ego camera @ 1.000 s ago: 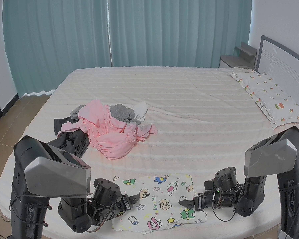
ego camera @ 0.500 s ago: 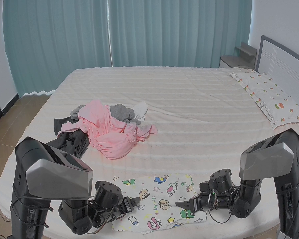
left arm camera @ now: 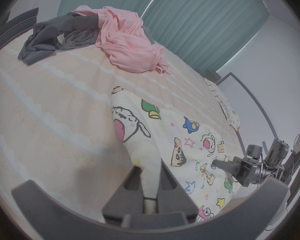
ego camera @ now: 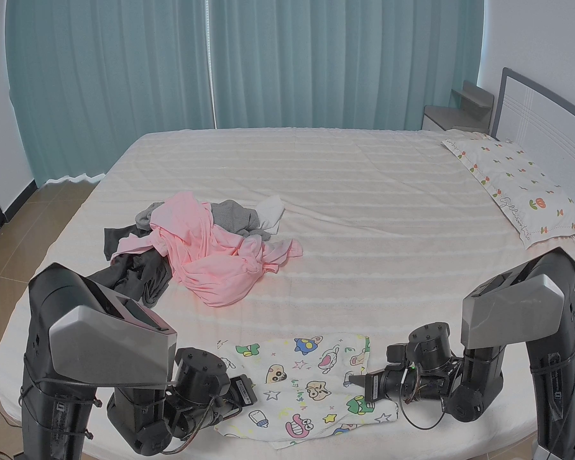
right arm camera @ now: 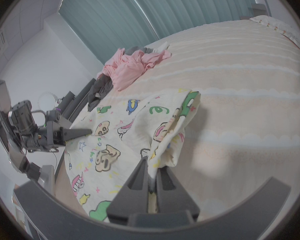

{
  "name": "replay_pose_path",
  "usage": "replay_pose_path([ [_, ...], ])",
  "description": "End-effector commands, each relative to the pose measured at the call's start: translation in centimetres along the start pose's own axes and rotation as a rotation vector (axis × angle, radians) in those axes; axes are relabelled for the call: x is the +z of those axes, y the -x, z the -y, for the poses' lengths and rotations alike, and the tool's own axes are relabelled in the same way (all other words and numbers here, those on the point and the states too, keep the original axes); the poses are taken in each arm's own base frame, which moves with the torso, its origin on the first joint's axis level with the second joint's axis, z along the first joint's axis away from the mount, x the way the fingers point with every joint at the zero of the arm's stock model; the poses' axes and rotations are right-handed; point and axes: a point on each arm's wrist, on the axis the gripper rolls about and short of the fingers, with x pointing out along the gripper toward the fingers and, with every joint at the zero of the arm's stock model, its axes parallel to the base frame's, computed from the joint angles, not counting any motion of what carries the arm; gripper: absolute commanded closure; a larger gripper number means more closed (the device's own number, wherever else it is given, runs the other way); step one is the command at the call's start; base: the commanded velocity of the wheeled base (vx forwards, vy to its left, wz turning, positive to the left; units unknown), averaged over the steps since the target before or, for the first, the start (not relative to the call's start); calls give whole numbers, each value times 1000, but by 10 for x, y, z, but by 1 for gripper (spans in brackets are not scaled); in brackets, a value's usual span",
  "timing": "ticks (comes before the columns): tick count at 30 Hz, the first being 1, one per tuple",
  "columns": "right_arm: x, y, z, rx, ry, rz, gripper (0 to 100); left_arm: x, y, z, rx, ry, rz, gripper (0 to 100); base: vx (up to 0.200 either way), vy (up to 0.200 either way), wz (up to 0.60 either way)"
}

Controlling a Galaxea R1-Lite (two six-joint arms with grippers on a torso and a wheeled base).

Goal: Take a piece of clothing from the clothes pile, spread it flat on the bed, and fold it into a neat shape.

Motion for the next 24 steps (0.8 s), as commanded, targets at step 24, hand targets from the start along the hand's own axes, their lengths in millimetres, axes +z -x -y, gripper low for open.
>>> replay_pose_path([
  [24, 0, 2, 0, 4, -7, 3, 100, 4, 3, -4, -1, 13, 22, 100, -50, 0, 0],
])
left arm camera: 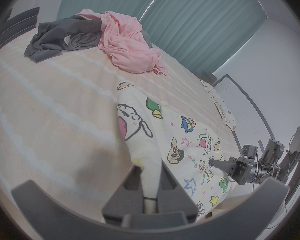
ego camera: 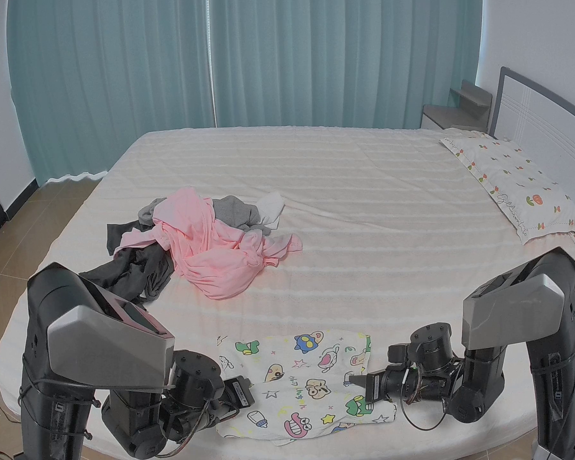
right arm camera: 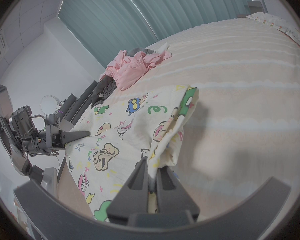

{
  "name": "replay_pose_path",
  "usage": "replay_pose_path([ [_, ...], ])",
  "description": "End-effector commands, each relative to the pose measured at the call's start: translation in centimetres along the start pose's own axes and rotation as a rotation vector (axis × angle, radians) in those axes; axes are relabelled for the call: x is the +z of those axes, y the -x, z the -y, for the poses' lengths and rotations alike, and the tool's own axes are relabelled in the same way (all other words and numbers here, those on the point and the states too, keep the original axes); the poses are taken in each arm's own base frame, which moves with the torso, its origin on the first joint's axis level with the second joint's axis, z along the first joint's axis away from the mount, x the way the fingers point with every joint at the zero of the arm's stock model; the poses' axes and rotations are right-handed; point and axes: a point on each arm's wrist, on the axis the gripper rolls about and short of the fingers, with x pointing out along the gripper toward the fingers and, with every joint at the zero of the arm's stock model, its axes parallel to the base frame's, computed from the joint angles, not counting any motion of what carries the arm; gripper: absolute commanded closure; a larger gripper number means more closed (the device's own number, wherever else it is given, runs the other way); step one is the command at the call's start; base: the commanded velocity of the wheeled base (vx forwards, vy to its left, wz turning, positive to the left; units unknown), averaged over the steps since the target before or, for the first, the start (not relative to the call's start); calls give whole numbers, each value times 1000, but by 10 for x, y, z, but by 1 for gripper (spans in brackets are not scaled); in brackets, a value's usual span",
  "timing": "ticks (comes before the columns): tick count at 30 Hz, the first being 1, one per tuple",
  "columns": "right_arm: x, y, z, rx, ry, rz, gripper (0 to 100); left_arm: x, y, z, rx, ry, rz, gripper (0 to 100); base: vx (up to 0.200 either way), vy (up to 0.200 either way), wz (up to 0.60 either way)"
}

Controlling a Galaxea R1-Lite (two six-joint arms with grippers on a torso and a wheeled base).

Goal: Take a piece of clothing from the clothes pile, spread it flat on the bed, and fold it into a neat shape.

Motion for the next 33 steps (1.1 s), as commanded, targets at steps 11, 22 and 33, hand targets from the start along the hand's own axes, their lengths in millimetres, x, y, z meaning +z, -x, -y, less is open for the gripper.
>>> replay_pose_path([
  [11, 6, -2, -2, 11, -31, 25, 100, 11, -4, -3, 8, 25, 40, 100, 0, 73, 0],
  [22, 6, -2, -2, 12, -32, 28, 100, 12, -4, -5, 15, 30, 46, 100, 0, 200, 0],
  [33, 7, -2, -3, 15, -32, 31, 100, 16, -5, -8, 23, 38, 58, 100, 0, 200, 0],
])
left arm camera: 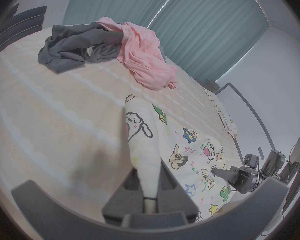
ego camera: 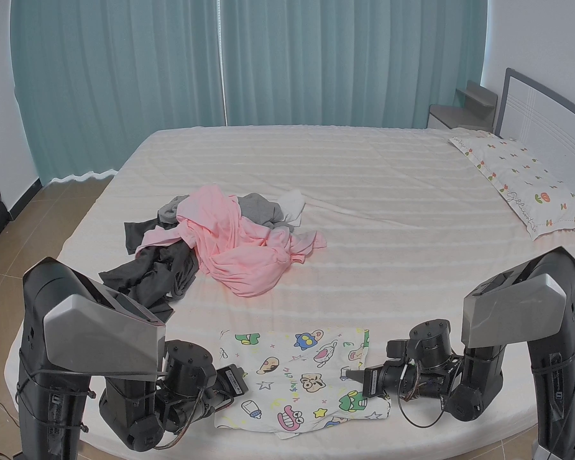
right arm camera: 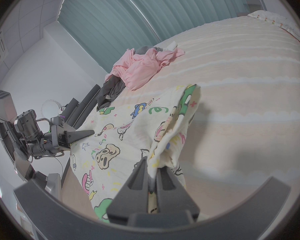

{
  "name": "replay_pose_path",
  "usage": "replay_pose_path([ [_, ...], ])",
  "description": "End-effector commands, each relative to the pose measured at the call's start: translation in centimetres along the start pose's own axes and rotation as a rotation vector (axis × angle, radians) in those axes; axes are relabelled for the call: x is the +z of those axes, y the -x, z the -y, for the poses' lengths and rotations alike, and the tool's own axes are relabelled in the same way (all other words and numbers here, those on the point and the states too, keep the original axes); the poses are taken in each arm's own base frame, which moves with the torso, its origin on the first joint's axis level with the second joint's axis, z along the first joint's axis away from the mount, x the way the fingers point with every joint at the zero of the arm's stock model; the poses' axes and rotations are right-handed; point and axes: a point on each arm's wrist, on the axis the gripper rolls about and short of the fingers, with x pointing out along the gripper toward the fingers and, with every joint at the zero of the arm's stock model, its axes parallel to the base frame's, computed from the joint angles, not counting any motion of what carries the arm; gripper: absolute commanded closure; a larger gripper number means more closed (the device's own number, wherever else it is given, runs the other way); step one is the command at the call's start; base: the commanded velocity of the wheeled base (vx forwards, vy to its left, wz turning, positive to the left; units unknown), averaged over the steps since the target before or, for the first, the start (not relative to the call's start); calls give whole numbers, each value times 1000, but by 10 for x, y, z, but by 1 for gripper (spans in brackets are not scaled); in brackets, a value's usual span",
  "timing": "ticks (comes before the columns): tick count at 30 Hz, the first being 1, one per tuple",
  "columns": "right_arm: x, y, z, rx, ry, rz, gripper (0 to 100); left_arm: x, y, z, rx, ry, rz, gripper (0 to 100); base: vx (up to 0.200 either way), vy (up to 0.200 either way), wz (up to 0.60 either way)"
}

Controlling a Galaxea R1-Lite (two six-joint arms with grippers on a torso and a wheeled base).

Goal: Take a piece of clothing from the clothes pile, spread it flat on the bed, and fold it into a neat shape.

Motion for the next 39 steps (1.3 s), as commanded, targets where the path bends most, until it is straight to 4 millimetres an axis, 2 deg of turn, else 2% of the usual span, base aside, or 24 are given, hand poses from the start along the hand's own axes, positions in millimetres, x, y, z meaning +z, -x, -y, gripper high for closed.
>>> replay_pose_path([
  [1, 0, 0, -1, 1, 1, 0, 100, 0, 0, -1, 2, 0, 1, 100, 0, 200, 0],
  [22, 1, -1, -1, 2, -2, 6, 100, 6, -10, -9, 27, 22, 21, 100, 0, 200, 0],
  [35, 0, 0, -1, -7, -4, 4, 100, -4, -15, -16, 58, 8, -14, 100, 0, 0, 0],
  [36, -1, 1, 0, -9, -4, 1, 0, -4, -15, -16, 58, 8, -14, 0, 0, 0, 0],
  [39, -1, 3, -1, -13, -5, 2, 0, -4, -14, -16, 60, 8, -15, 0, 0, 0, 0],
])
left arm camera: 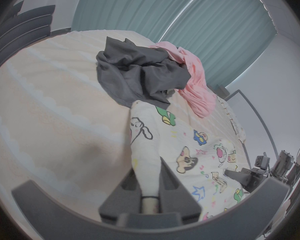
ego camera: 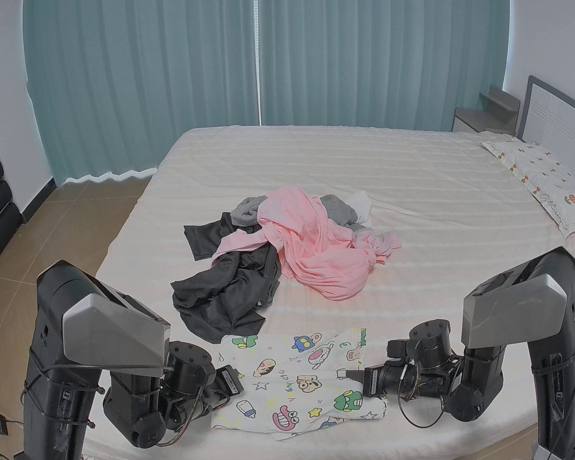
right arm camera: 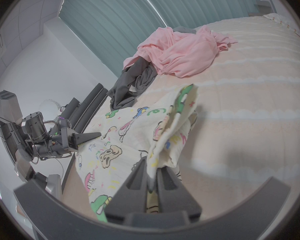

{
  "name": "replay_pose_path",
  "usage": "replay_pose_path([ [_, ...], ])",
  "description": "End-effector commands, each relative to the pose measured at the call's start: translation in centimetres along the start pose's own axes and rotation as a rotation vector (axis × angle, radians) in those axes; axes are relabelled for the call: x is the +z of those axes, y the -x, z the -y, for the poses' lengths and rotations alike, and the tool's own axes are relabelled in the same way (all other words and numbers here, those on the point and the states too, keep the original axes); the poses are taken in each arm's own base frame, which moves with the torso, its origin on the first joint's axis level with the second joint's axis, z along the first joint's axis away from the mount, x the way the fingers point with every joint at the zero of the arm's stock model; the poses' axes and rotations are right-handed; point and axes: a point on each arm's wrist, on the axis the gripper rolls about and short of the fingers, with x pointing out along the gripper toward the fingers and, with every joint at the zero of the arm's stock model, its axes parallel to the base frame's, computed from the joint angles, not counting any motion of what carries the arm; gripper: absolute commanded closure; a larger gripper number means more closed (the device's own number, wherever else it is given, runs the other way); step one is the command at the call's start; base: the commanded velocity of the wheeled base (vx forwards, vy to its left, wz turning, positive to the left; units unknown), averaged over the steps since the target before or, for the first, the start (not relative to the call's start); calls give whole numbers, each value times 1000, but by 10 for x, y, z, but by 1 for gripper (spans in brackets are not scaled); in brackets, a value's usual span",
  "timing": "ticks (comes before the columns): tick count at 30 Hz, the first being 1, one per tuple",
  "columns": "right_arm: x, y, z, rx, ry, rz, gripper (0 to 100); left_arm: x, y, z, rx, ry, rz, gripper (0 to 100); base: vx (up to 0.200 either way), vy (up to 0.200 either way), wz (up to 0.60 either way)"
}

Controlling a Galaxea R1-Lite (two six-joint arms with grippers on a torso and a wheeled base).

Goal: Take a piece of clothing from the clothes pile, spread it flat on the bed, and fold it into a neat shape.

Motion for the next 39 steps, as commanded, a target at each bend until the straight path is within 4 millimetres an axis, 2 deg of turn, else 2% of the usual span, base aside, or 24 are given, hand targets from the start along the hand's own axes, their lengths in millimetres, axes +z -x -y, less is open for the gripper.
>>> replay_pose_path([
  [1, -1, 3, -1, 1, 2, -2, 0, -2, -1, -1, 1, -1, -8, 0, 0, 0, 0],
  [6, -5, 23, -3, -13, -1, -28, 0, -3, 1, -2, 9, 2, -11, 0, 0, 0, 0],
  [10, -19, 38, -2, -36, 76, -95, 0, -2, 10, -5, 20, 7, -18, 0, 0, 0, 0],
  [16, -34, 45, 4, -48, 182, -175, 0, 0, 22, -7, -20, 19, 13, 0, 0, 0, 0],
  [21, -40, 51, 11, -78, 262, -205, 0, 0, 23, -8, -19, 21, 11, 0, 0, 0, 0],
  [26, -37, 61, 16, -99, 293, -200, 0, 1, 23, -8, -20, 23, 12, 0, 0, 0, 0],
  [28, -32, 71, 19, -114, 323, -184, 0, 3, 23, -8, -22, 28, 20, 0, 0, 0, 0],
  [33, -18, 82, 20, -119, 321, -102, 0, 10, 25, -8, -39, 47, 31, 0, 0, 0, 0],
  [39, 1, 85, 17, -98, 335, 37, 0, 35, 42, 4, -113, 119, 111, 0, 0, 0, 0],
])
